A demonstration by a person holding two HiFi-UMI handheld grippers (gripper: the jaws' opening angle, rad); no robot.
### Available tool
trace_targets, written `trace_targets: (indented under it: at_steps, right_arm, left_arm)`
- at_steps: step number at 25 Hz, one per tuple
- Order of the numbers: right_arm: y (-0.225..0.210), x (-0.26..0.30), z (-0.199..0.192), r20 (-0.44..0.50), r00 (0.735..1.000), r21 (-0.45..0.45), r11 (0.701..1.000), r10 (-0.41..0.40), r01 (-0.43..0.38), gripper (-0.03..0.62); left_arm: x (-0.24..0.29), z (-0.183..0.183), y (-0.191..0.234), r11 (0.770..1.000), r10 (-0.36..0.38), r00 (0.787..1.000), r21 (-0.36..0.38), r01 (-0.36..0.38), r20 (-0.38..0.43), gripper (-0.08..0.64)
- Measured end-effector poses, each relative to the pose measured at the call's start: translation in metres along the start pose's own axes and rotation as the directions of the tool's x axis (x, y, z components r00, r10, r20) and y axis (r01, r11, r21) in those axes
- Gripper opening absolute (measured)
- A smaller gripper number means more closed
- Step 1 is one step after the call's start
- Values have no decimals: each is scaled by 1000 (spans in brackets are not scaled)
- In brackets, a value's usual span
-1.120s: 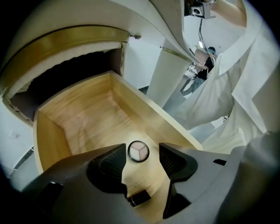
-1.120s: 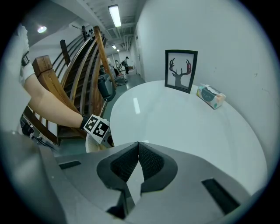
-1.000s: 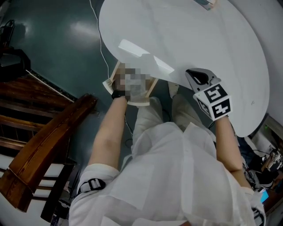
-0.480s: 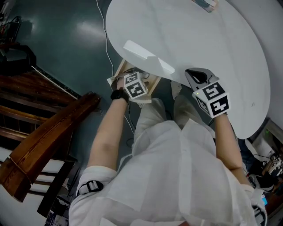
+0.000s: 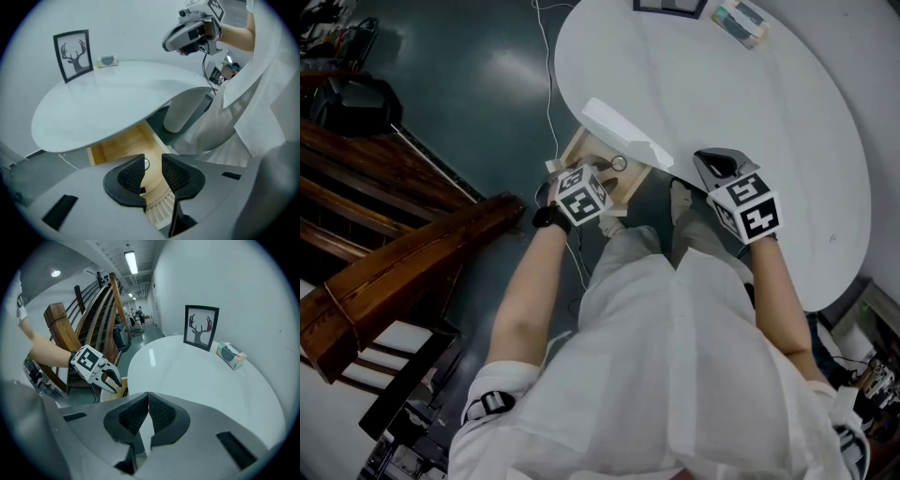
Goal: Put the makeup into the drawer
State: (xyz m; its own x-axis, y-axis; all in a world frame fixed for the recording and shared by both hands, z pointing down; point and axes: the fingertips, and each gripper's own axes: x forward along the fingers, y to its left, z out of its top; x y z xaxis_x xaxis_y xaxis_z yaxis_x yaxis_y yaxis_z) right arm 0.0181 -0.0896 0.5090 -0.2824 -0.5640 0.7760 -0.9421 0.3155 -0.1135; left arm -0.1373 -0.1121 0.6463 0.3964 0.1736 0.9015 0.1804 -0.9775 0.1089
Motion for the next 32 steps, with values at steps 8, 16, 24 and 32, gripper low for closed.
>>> trace_targets:
  at_steps: [8, 16, 24, 32]
  right_arm:
    - [-13, -21, 35, 147, 989, 37, 999, 6, -12, 11]
    - [-37, -78, 97, 439, 898, 110, 994, -32, -19, 10]
    - [-37, -139, 146, 629, 773, 64, 996, -87, 61, 9]
    - [-43, -172, 172, 698, 703, 43, 988, -135, 146, 9]
  left_arm:
    - [-88, 43, 26, 966, 223, 957, -171, -191, 187, 84]
    - [-229, 87, 72, 797, 587, 691, -450, -403, 422, 31]
    - [-358, 108, 73, 646, 763, 378, -595, -477, 525, 21]
    - [-427, 101, 64, 554, 824, 122, -742, -377, 554, 21]
